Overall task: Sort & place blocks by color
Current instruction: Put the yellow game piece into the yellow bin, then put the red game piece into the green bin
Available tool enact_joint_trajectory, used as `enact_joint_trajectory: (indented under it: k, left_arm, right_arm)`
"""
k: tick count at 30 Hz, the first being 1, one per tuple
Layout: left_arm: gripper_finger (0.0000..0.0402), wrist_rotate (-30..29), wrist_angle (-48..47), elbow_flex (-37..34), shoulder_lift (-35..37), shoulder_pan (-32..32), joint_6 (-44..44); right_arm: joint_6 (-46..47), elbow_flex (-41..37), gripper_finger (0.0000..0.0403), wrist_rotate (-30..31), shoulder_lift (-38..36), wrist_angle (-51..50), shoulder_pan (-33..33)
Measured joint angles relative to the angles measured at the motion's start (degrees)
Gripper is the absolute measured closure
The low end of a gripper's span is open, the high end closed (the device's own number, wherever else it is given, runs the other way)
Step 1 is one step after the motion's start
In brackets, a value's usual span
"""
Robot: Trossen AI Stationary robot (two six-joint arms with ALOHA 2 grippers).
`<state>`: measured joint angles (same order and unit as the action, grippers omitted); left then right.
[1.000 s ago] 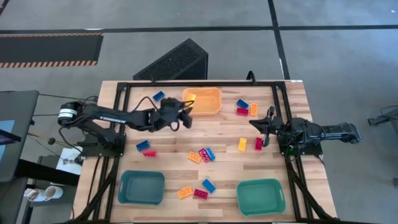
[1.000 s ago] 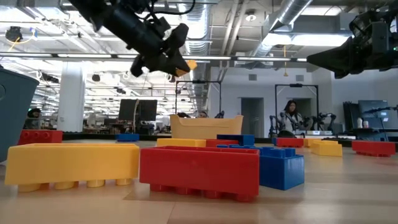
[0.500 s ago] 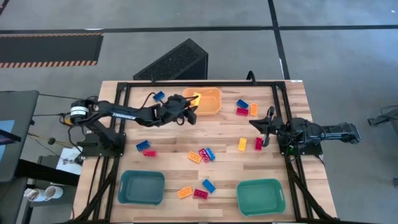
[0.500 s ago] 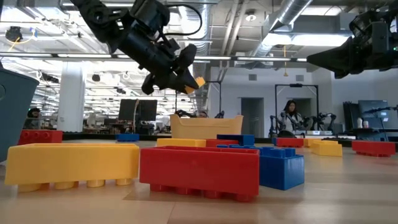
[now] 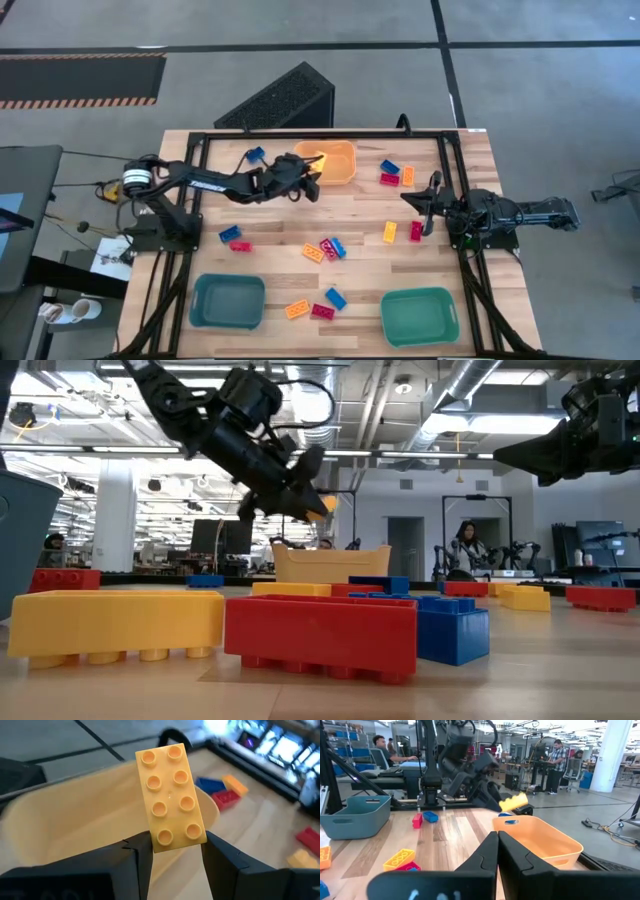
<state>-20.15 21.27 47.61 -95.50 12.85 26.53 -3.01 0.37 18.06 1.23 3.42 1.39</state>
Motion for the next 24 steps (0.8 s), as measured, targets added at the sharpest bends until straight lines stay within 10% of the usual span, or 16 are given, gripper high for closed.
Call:
enact_joint_trajectory:
  k: [9, 24]
  left_arm:
    - [0.0273, 3.61, -1.46, 7.05, -5.1, 1.76, -2.57]
    - [0.0121, 2.82, -4.73, 10.13, -5.03, 3.71, -4.28]
  right_arm:
    - [0.0, -0.01, 0.0376, -0.01, -0.01, 0.0, 0.02]
    - [-0.02, -0.01, 0.0375, -0.01, -0.01, 0.02, 0.02]
